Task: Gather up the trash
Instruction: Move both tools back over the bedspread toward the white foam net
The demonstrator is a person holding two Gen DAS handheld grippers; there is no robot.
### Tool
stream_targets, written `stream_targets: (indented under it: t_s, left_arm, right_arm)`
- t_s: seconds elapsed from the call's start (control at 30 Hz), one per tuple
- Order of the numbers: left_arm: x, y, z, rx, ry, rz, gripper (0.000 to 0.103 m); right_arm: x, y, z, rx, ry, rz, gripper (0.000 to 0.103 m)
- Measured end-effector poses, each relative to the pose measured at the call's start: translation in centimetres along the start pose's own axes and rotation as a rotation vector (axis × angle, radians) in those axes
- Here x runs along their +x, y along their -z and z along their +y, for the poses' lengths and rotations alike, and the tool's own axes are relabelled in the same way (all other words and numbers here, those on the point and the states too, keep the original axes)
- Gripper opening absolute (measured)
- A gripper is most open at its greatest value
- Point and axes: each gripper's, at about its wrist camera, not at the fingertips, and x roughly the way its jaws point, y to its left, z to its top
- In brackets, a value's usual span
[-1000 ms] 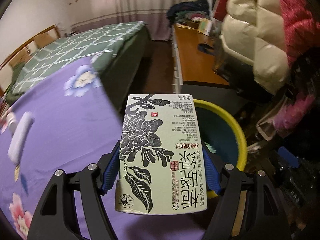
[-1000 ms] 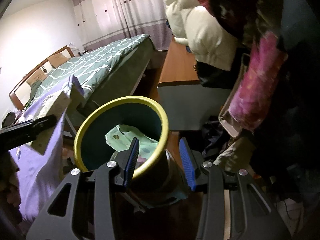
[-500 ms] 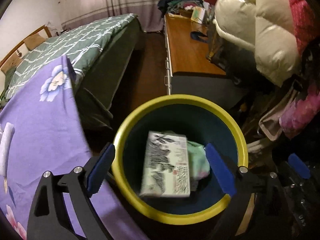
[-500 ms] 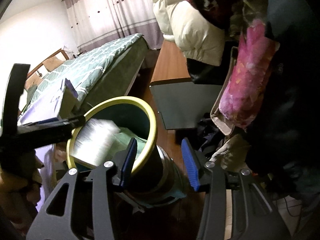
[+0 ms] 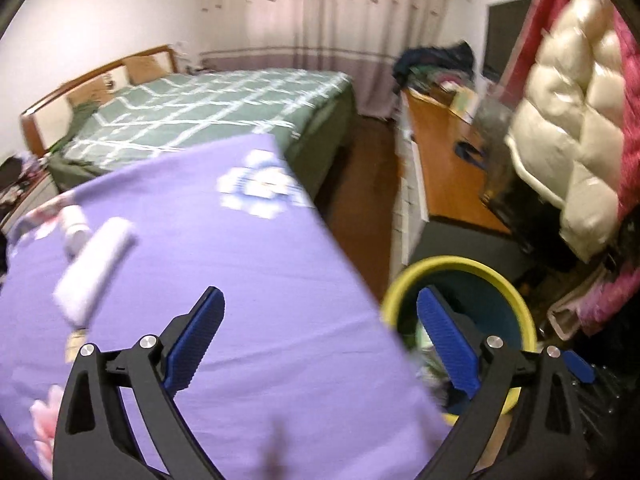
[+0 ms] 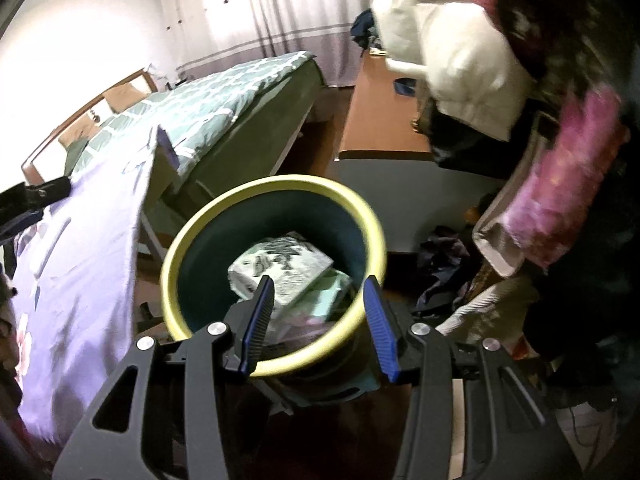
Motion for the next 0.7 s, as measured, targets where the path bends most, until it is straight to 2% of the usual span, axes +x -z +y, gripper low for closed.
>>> stream_targets:
  t_s: [0.17,0.37,0.7]
  left_arm:
    - [-2.1,0.4,7.2,-0.07,-0.092,-0.051,0.096]
    - [-4.4,1.4,17.8,-0.175,-0.218,-0.099,0.097]
    - [-5.5,4.3,34.0,-0.303,-0.457,-0.098,0.097]
  right_arm:
    - [0.5,-0.7,4.1,-0.07,-0.021,0.011,0.045]
    - [1.2,-2.2,10.6,-0.164,-0.049,0.014,0.045]
    - [3.9,-4.0,24.8,-0.302,-0.174,0.051,0.049]
